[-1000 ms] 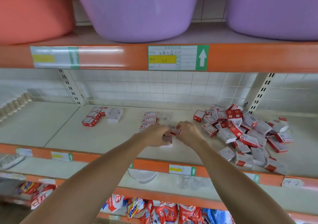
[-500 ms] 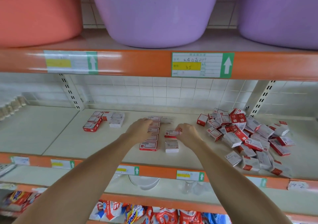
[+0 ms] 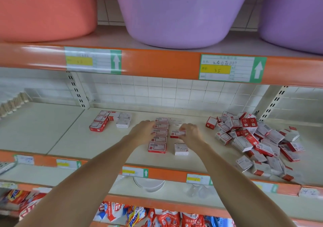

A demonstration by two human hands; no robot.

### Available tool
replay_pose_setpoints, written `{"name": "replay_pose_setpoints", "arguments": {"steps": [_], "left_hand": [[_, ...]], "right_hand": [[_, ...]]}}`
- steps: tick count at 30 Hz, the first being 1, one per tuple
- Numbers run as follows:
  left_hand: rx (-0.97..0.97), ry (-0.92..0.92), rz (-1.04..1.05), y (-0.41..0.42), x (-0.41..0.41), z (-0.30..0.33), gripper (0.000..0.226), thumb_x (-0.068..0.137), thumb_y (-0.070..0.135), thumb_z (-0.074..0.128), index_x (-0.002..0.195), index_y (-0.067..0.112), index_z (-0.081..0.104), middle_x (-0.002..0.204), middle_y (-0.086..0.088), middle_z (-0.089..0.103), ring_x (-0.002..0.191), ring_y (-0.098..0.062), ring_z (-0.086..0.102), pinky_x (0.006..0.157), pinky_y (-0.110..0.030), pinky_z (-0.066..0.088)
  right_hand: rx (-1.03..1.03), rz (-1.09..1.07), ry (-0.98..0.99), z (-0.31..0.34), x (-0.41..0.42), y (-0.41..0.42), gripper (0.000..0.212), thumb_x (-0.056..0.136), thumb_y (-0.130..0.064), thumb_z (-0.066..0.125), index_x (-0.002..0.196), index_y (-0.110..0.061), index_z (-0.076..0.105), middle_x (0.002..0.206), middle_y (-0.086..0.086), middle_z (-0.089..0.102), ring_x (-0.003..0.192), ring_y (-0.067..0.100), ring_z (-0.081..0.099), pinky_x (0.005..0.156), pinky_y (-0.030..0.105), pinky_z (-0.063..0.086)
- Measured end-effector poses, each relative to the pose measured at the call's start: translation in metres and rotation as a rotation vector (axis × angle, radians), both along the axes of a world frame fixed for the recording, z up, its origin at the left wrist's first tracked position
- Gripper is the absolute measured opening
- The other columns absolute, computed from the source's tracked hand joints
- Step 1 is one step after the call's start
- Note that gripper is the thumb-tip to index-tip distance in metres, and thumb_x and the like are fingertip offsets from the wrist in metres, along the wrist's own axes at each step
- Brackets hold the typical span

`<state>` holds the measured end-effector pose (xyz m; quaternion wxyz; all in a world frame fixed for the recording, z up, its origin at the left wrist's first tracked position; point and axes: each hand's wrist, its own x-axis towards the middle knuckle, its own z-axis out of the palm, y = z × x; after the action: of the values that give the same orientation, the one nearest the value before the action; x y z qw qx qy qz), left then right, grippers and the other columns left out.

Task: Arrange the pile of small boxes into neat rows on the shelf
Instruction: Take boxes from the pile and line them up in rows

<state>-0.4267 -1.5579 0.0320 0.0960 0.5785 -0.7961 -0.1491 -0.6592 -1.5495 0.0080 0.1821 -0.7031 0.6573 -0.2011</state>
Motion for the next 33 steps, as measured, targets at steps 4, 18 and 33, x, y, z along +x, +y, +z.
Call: {"name": "replay_pose_setpoints", "arguments": {"steps": [4, 18, 33], "left_hand": [[-0.022, 0.073, -0.04, -0.002, -0.003, 0.002, 0.034, 0.094, 0.03, 0.062, 0.125, 0.016, 0.057, 0.121, -0.002, 0.061, 0.11, -0.021, 0.06, 0.091, -0.04, 0.052], [-0.062, 0.079, -0.176, 0.008, 0.002, 0.014, 0.021, 0.082, 0.025, 0.077, 0.094, 0.014, 0.063, 0.091, 0.004, 0.05, 0.084, -0.018, 0.054, 0.072, -0.027, 0.045], [0.182, 0.049, -0.199, 0.057, 0.023, -0.001, 0.033, 0.071, 0.018, 0.083, 0.097, 0.011, 0.063, 0.102, 0.0, 0.054, 0.093, -0.019, 0.053, 0.077, -0.026, 0.044]], "right_hand": [[-0.118, 0.031, -0.004, 0.007, 0.004, 0.001, 0.026, 0.089, -0.015, 0.068, 0.114, -0.01, 0.062, 0.112, 0.004, 0.058, 0.111, 0.021, 0.045, 0.086, 0.027, 0.039], [-0.181, 0.248, -0.065, 0.013, 0.05, 0.011, 0.029, 0.082, -0.02, 0.074, 0.109, -0.013, 0.067, 0.107, 0.002, 0.063, 0.1, 0.02, 0.054, 0.089, 0.034, 0.046], [-0.043, 0.092, 0.019, 0.011, 0.055, 0.01, 0.023, 0.089, -0.014, 0.055, 0.108, -0.013, 0.067, 0.104, 0.005, 0.063, 0.098, 0.025, 0.058, 0.085, 0.035, 0.051]]}}
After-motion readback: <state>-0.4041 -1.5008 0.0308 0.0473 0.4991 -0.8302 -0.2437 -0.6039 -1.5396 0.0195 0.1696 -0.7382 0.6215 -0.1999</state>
